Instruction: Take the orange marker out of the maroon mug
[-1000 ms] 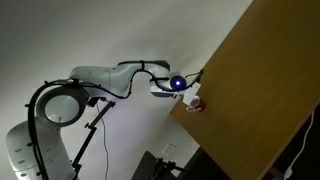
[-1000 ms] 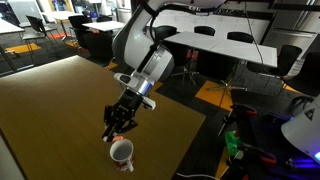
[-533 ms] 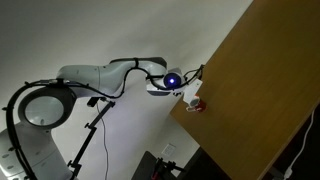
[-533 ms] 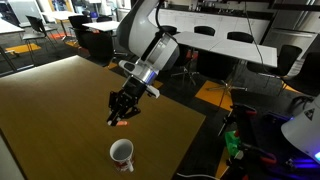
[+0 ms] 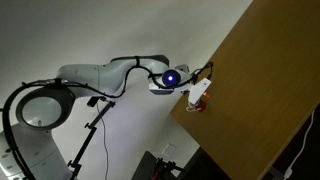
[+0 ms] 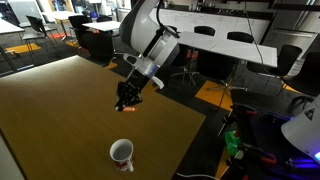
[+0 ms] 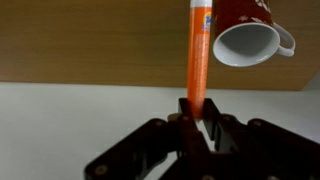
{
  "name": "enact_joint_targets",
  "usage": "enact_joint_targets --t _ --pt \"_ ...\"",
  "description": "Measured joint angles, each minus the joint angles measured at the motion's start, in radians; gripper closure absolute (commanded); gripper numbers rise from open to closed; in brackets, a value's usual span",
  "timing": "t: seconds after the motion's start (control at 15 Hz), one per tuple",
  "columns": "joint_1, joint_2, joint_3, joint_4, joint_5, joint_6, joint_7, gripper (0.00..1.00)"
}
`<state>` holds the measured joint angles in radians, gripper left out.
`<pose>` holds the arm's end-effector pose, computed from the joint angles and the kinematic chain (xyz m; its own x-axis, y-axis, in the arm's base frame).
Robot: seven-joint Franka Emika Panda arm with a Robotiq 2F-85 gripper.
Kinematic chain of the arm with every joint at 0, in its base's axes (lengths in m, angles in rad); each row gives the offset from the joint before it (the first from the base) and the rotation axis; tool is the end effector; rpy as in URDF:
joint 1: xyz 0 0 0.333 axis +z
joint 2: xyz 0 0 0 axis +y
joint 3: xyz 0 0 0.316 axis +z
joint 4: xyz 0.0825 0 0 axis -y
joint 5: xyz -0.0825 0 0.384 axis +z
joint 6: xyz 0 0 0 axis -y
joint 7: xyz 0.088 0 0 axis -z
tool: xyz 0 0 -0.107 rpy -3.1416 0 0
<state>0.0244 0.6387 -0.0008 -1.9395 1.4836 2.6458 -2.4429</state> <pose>0.6045 -0.0121 0.1432 0.2803 0.7341 0.6185 0.8615 -0.4765 0.1752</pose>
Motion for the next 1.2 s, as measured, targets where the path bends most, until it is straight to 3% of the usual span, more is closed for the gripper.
enact_joint_targets --t 0.47,1.2 --pt "0.0 0.073 -0.073 0.081 -0.19 0.041 0.28 0.95" --pt "-0.035 0.325 -0.036 0.317 -0.753 0.057 0.822 0.95"
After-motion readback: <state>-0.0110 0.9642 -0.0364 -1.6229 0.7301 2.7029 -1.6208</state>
